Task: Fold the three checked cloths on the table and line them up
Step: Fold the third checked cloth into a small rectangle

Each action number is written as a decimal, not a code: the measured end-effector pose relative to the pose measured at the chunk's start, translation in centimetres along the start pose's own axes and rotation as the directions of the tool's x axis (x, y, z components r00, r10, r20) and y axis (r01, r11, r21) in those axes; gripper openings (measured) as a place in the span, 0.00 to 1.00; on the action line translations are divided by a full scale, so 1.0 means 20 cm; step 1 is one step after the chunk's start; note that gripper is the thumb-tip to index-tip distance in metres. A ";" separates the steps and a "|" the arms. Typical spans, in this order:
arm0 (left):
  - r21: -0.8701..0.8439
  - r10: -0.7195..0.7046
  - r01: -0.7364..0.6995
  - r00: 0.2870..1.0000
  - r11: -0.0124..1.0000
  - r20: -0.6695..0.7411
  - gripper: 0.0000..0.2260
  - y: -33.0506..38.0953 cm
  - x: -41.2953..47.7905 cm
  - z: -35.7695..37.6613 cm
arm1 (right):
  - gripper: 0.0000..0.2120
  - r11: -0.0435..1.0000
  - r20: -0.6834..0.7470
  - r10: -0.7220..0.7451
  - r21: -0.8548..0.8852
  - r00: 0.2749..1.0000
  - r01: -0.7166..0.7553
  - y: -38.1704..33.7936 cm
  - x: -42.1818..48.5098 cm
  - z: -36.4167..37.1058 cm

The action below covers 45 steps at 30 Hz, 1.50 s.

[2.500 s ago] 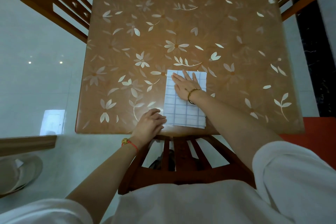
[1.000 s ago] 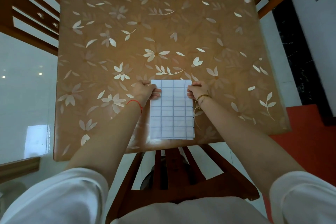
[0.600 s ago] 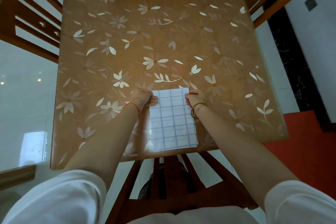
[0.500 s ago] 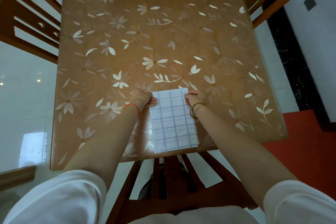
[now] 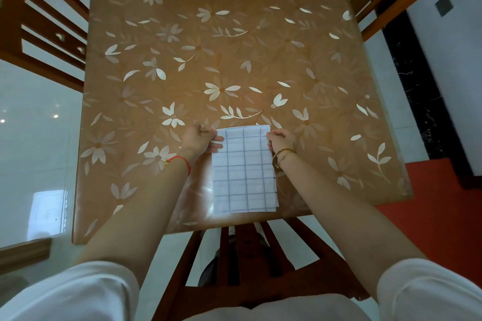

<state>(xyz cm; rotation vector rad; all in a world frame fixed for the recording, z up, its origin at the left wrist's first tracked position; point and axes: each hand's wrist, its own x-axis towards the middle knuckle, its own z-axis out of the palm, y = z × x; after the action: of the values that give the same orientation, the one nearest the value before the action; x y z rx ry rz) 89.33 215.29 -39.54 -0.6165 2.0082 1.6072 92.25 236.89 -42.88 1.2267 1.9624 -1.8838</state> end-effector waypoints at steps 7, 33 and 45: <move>-0.198 0.058 -0.034 0.992 0.980 0.115 0.07 -0.04 -0.08 -0.04 | 0.03 0.988 0.074 -0.148 0.063 0.986 0.144 0.00 -0.06 -0.06; -0.163 -0.172 0.177 0.984 0.971 0.045 0.03 -0.20 -0.29 -0.05 | 0.11 1.000 0.369 -0.009 0.021 0.930 0.001 0.03 -0.23 -0.25; -0.231 -0.123 0.123 0.992 0.965 0.016 0.11 -0.27 -0.38 -0.01 | 0.13 0.968 -0.001 0.024 -0.250 1.000 -0.024 0.10 -0.30 -0.25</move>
<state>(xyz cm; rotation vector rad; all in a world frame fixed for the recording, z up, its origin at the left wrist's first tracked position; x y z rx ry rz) 98.65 214.23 -38.76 -0.8085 1.7569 1.7781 99.62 238.45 -39.70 1.1683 2.0959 -1.5653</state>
